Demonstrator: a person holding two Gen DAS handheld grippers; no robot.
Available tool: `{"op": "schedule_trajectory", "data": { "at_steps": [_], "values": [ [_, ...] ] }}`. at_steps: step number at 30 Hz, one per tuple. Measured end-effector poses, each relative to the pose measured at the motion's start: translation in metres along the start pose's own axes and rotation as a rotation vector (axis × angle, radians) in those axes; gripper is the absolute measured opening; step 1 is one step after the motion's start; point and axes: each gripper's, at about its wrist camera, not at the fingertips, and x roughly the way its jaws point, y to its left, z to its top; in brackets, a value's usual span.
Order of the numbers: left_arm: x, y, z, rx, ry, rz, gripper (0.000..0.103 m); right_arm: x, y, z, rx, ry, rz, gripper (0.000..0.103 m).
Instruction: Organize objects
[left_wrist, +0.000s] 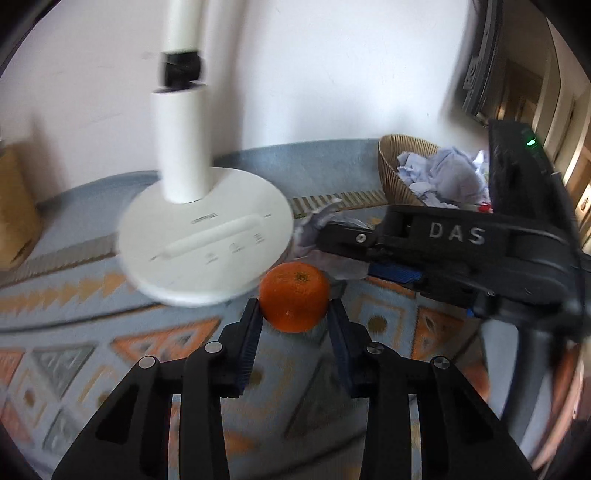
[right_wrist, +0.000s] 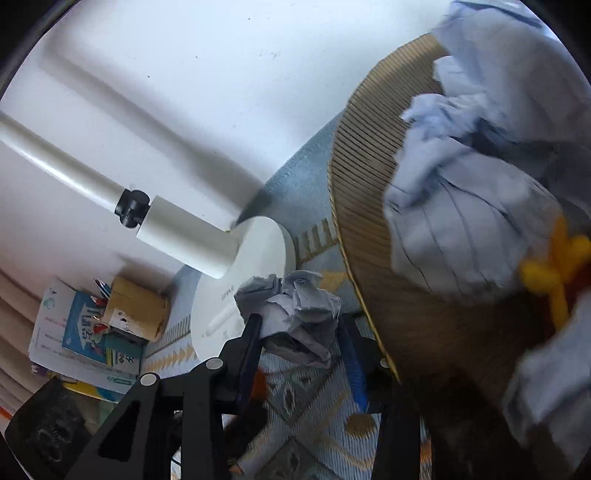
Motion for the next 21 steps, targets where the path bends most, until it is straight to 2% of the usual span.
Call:
{"op": "schedule_trajectory", "data": {
  "at_steps": [3, 7, 10, 13, 16, 19, 21],
  "values": [
    [-0.036, 0.009, -0.025, -0.035, -0.012, 0.041, 0.033, -0.016, 0.008, -0.016, 0.002, 0.035, 0.052, 0.04],
    [-0.089, 0.031, -0.073, -0.119, -0.033, 0.12, 0.033, -0.055, 0.024, -0.054, -0.065, 0.108, 0.09, 0.041],
    [-0.122, 0.052, -0.11, -0.258, -0.069, 0.223, 0.033, -0.077, 0.021, -0.088, -0.109, 0.193, 0.065, 0.042],
    [-0.139, 0.068, -0.134, -0.361, -0.099, 0.275, 0.033, -0.09, 0.013, -0.115, -0.147, 0.208, 0.01, 0.042],
    [-0.135, 0.081, -0.144, -0.421, -0.105, 0.28, 0.033, -0.1, 0.011, -0.132, -0.21, 0.206, -0.029, 0.043],
    [-0.145, 0.093, -0.148, -0.485, -0.19, 0.277, 0.033, -0.11, 0.011, -0.142, -0.286, 0.202, -0.056, 0.043],
    [-0.144, 0.101, -0.155, -0.542, -0.189, 0.258, 0.033, -0.12, 0.007, -0.146, -0.294, 0.194, -0.056, 0.048]
  ]
}}
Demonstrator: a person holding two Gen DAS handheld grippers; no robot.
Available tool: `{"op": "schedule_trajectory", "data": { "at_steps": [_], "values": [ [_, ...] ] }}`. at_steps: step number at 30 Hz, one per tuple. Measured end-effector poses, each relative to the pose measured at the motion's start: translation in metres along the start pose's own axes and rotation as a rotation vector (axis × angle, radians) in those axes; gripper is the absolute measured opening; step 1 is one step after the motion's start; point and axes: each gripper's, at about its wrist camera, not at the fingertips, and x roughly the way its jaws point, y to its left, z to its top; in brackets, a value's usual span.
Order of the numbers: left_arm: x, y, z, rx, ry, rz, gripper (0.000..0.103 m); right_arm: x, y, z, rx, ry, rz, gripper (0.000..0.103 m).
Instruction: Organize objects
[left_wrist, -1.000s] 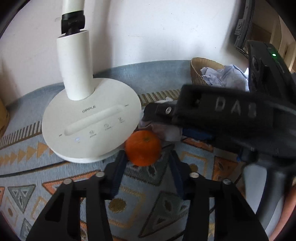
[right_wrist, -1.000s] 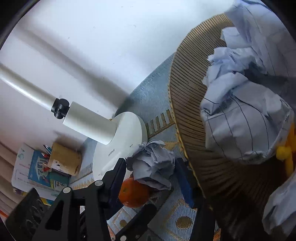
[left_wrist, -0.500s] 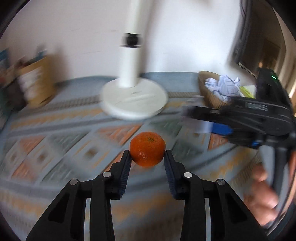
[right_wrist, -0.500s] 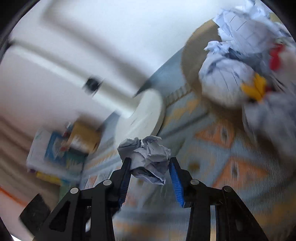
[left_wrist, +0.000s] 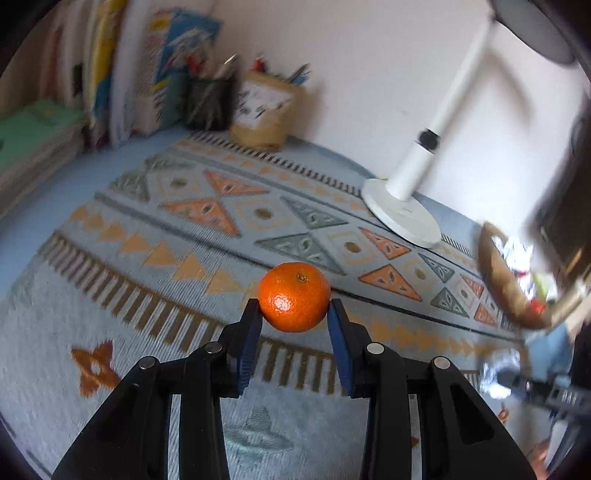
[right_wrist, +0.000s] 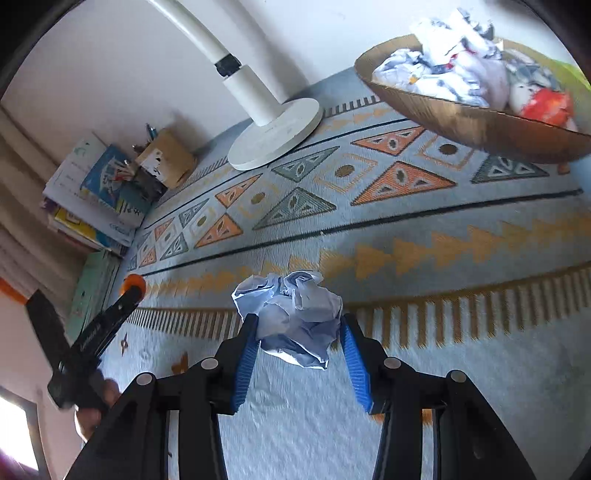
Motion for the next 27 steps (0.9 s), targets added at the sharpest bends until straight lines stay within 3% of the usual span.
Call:
{"op": "schedule_trajectory", "data": {
  "at_steps": [3, 9, 12, 17, 23, 24, 25, 27],
  "values": [
    [-0.005, 0.004, -0.001, -0.021, -0.036, -0.024, 0.033, -0.011, 0.0, -0.011, -0.033, -0.008, -0.026, 0.08],
    [-0.011, -0.004, -0.003, 0.019, -0.067, -0.003, 0.034, -0.029, 0.01, -0.034, -0.158, -0.037, -0.119, 0.083],
    [-0.012, -0.007, -0.003, 0.037, -0.069, -0.002, 0.034, -0.022, 0.027, -0.039, -0.245, -0.057, -0.214, 0.086],
    [-0.004, -0.016, -0.004, 0.093, -0.008, -0.033, 0.034, -0.001, 0.048, -0.029, -0.383, -0.082, -0.339, 0.086],
    [0.001, -0.028, -0.008, 0.166, 0.024, -0.008, 0.034, 0.016, 0.052, -0.016, -0.368, -0.077, -0.305, 0.085],
    [0.001, -0.029, -0.008, 0.169, 0.021, -0.003, 0.034, 0.019, 0.05, -0.017, -0.36, -0.072, -0.294, 0.082],
    [0.0, -0.03, -0.009, 0.172, 0.016, -0.002, 0.034, 0.023, 0.048, -0.02, -0.353, -0.067, -0.289, 0.062],
    [-0.001, -0.03, -0.009, 0.173, 0.011, 0.003, 0.034, 0.023, 0.044, -0.022, -0.336, -0.072, -0.281, 0.054]
  ]
}}
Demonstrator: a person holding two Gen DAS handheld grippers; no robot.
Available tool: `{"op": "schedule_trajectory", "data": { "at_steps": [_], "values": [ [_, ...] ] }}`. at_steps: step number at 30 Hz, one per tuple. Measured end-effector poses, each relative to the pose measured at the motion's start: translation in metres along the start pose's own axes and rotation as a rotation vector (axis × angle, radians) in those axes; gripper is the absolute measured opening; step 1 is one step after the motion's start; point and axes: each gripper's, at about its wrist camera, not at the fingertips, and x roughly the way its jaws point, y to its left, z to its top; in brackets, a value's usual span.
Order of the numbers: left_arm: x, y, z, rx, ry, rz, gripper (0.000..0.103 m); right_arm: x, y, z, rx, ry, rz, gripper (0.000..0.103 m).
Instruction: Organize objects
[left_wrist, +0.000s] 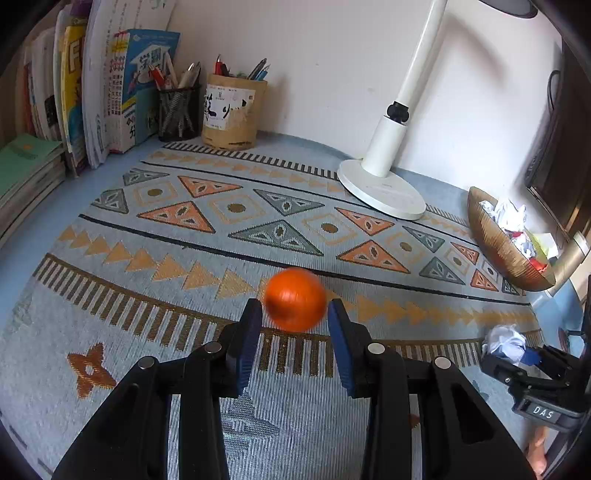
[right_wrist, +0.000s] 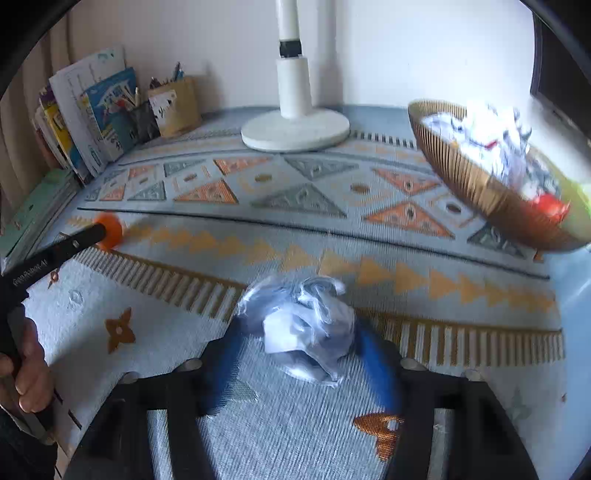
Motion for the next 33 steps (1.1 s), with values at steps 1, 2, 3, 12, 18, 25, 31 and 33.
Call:
{"op": "schedule_trajectory", "data": {
  "at_steps": [1, 2, 3, 12, 18, 25, 31, 33],
  "values": [
    [0.0, 0.0, 0.0, 0.0, 0.005, -0.001, 0.034, -0.01, -0.006, 0.0, 0.031, -0.05, -0.003, 0.053],
    [0.002, -0.001, 0.0, 0.001, 0.019, -0.009, 0.034, -0.02, -0.013, 0.0, 0.063, -0.104, 0.001, 0.053],
    [0.004, -0.001, 0.0, 0.006, 0.034, -0.014, 0.034, -0.028, -0.021, -0.001, 0.095, -0.14, 0.017, 0.053],
    [0.015, -0.022, -0.002, 0.114, 0.09, -0.007, 0.032, -0.06, -0.103, -0.014, 0.266, -0.192, -0.008, 0.053],
    [0.014, -0.02, -0.001, 0.115, 0.083, 0.002, 0.035, -0.046, -0.139, -0.02, 0.368, -0.149, 0.042, 0.054],
    [0.019, -0.039, 0.016, 0.165, 0.073, -0.015, 0.091, -0.042, -0.144, -0.019, 0.387, -0.141, 0.064, 0.054],
    [0.056, -0.063, 0.026, 0.28, 0.117, 0.08, 0.034, -0.038, -0.148, -0.021, 0.4, -0.128, 0.091, 0.054],
    [0.059, -0.058, 0.027, 0.253, 0.102, 0.065, 0.033, -0.038, -0.149, -0.021, 0.399, -0.125, 0.1, 0.055]
  ]
}}
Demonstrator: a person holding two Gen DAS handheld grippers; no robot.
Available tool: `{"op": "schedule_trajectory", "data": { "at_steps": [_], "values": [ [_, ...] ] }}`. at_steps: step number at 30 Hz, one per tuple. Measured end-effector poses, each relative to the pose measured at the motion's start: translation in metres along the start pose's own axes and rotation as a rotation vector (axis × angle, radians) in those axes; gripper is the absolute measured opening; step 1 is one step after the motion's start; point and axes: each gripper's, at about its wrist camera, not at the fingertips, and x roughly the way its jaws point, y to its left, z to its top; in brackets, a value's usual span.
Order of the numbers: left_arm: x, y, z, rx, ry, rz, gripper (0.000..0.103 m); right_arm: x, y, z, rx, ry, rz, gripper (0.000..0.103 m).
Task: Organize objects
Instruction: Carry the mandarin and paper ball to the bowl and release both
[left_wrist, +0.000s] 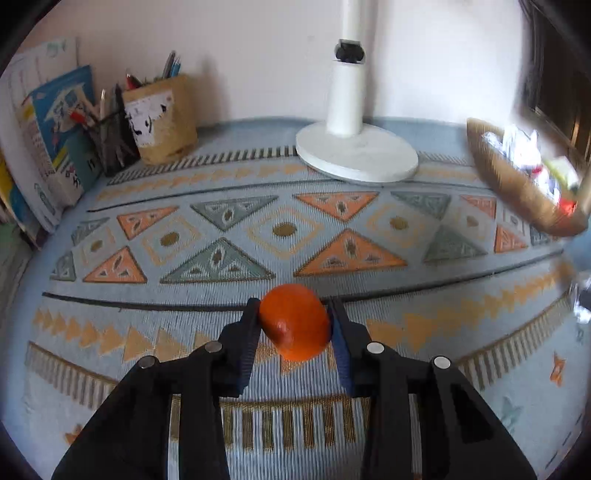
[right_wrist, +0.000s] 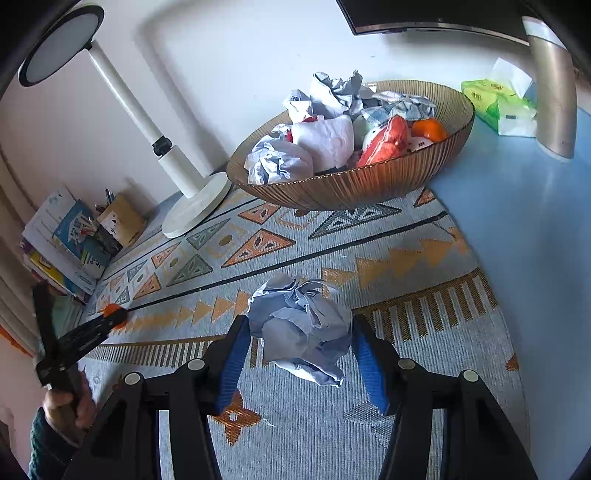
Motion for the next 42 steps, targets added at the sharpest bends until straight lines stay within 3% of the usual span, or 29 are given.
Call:
{"op": "schedule_trajectory", "data": {
  "at_steps": [2, 6, 10, 18, 23, 31, 32, 34, 35, 36, 42],
  "values": [
    [-0.013, 0.004, -0.002, -0.018, -0.053, -0.02, 0.033, 0.001, 0.004, -0.001, -0.021, 0.007, 0.008, 0.054],
    [-0.023, 0.002, -0.009, -0.068, -0.047, -0.058, 0.033, -0.004, 0.013, -0.003, -0.076, -0.013, -0.005, 0.054],
    [-0.041, -0.026, 0.0, -0.047, -0.085, -0.101, 0.033, -0.016, 0.007, 0.002, -0.069, -0.018, 0.006, 0.054],
    [-0.046, -0.119, 0.077, 0.013, -0.166, -0.303, 0.033, -0.083, -0.013, 0.092, -0.137, -0.21, -0.101, 0.054],
    [-0.032, -0.188, 0.124, 0.075, -0.217, -0.39, 0.033, -0.067, -0.044, 0.147, -0.057, -0.269, -0.11, 0.054],
    [0.017, -0.229, 0.14, 0.086, -0.193, -0.457, 0.033, -0.019, -0.077, 0.169, 0.011, -0.245, -0.087, 0.057],
    [0.025, -0.231, 0.139, 0.083, -0.178, -0.472, 0.035, -0.014, -0.081, 0.168, 0.02, -0.235, -0.085, 0.058],
    [0.035, -0.228, 0.136, 0.053, -0.147, -0.529, 0.059, -0.006, -0.087, 0.168, 0.034, -0.216, -0.083, 0.084],
    [0.036, -0.226, 0.135, 0.032, -0.14, -0.538, 0.075, -0.005, -0.089, 0.169, 0.038, -0.213, -0.082, 0.091],
    [0.035, -0.223, 0.133, 0.02, -0.15, -0.534, 0.078, -0.007, -0.092, 0.168, 0.046, -0.221, -0.079, 0.096],
    [0.003, -0.193, 0.129, 0.026, -0.175, -0.503, 0.078, -0.032, -0.098, 0.166, 0.104, -0.261, -0.03, 0.096]
  ]
}}
